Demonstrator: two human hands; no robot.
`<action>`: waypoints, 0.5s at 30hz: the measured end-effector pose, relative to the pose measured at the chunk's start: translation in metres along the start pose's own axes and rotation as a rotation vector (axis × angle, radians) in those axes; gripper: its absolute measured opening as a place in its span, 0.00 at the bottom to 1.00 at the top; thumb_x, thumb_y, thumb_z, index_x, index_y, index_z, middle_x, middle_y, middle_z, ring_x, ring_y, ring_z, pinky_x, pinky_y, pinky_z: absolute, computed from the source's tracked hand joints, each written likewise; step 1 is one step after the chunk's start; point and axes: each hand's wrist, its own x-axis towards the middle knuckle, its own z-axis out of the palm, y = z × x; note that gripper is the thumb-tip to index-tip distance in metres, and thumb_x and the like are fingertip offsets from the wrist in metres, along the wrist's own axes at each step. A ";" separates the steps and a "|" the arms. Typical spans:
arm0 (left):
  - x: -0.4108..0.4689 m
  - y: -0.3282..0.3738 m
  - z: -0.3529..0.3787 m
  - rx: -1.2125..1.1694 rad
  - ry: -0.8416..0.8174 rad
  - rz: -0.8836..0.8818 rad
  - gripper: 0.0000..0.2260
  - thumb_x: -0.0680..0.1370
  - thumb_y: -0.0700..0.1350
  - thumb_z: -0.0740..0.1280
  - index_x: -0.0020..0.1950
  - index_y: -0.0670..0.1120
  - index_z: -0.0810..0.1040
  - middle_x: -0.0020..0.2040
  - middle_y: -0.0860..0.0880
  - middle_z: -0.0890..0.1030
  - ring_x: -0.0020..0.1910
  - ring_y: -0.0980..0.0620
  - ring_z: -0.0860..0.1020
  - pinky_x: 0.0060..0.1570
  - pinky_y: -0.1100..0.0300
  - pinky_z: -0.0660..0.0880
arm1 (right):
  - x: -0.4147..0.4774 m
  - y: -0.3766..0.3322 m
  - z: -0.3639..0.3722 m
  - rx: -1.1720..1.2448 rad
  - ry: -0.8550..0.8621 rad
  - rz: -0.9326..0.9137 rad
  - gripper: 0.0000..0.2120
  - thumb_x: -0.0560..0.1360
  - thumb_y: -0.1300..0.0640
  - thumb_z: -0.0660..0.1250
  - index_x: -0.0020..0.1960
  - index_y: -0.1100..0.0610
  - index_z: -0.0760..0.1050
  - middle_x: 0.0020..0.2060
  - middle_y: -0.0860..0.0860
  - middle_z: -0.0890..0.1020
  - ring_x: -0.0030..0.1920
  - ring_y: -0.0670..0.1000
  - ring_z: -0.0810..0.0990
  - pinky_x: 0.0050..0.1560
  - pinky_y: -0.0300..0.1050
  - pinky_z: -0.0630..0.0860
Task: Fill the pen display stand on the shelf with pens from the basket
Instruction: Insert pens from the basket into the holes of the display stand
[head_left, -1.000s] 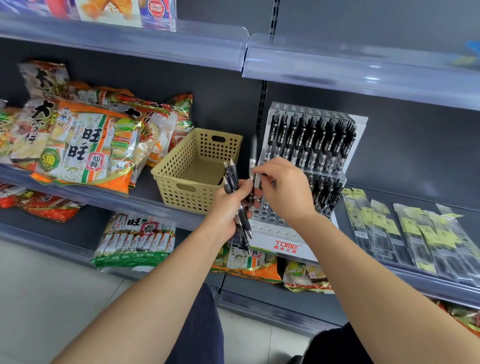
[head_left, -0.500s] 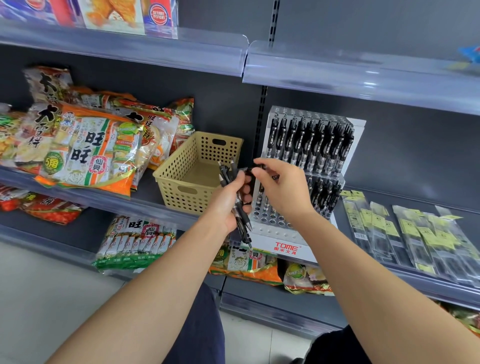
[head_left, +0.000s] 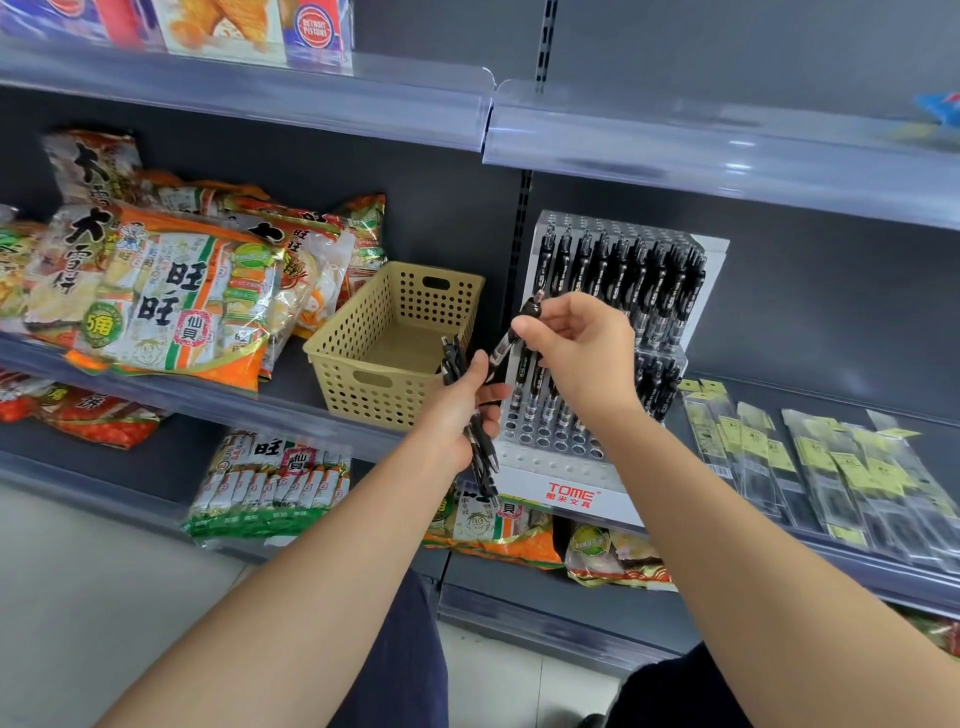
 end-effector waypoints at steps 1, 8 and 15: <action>0.000 -0.001 0.000 0.020 0.007 0.005 0.15 0.77 0.52 0.68 0.55 0.41 0.76 0.30 0.48 0.81 0.24 0.54 0.70 0.19 0.65 0.64 | 0.000 0.002 0.000 -0.032 0.037 -0.004 0.08 0.72 0.52 0.73 0.43 0.55 0.77 0.36 0.47 0.81 0.39 0.46 0.80 0.44 0.42 0.80; 0.002 -0.006 -0.002 0.230 0.078 0.140 0.07 0.79 0.45 0.66 0.43 0.44 0.74 0.30 0.48 0.72 0.25 0.53 0.66 0.22 0.63 0.63 | -0.001 0.007 -0.003 -0.417 0.121 -0.113 0.18 0.77 0.46 0.65 0.37 0.59 0.78 0.27 0.51 0.79 0.29 0.52 0.77 0.32 0.41 0.72; 0.006 -0.014 -0.006 0.331 0.127 0.142 0.06 0.79 0.39 0.65 0.42 0.45 0.75 0.34 0.49 0.73 0.26 0.54 0.66 0.24 0.62 0.63 | 0.001 0.010 0.002 -0.553 0.072 -0.192 0.19 0.78 0.48 0.64 0.36 0.61 0.77 0.28 0.54 0.80 0.31 0.56 0.78 0.37 0.47 0.77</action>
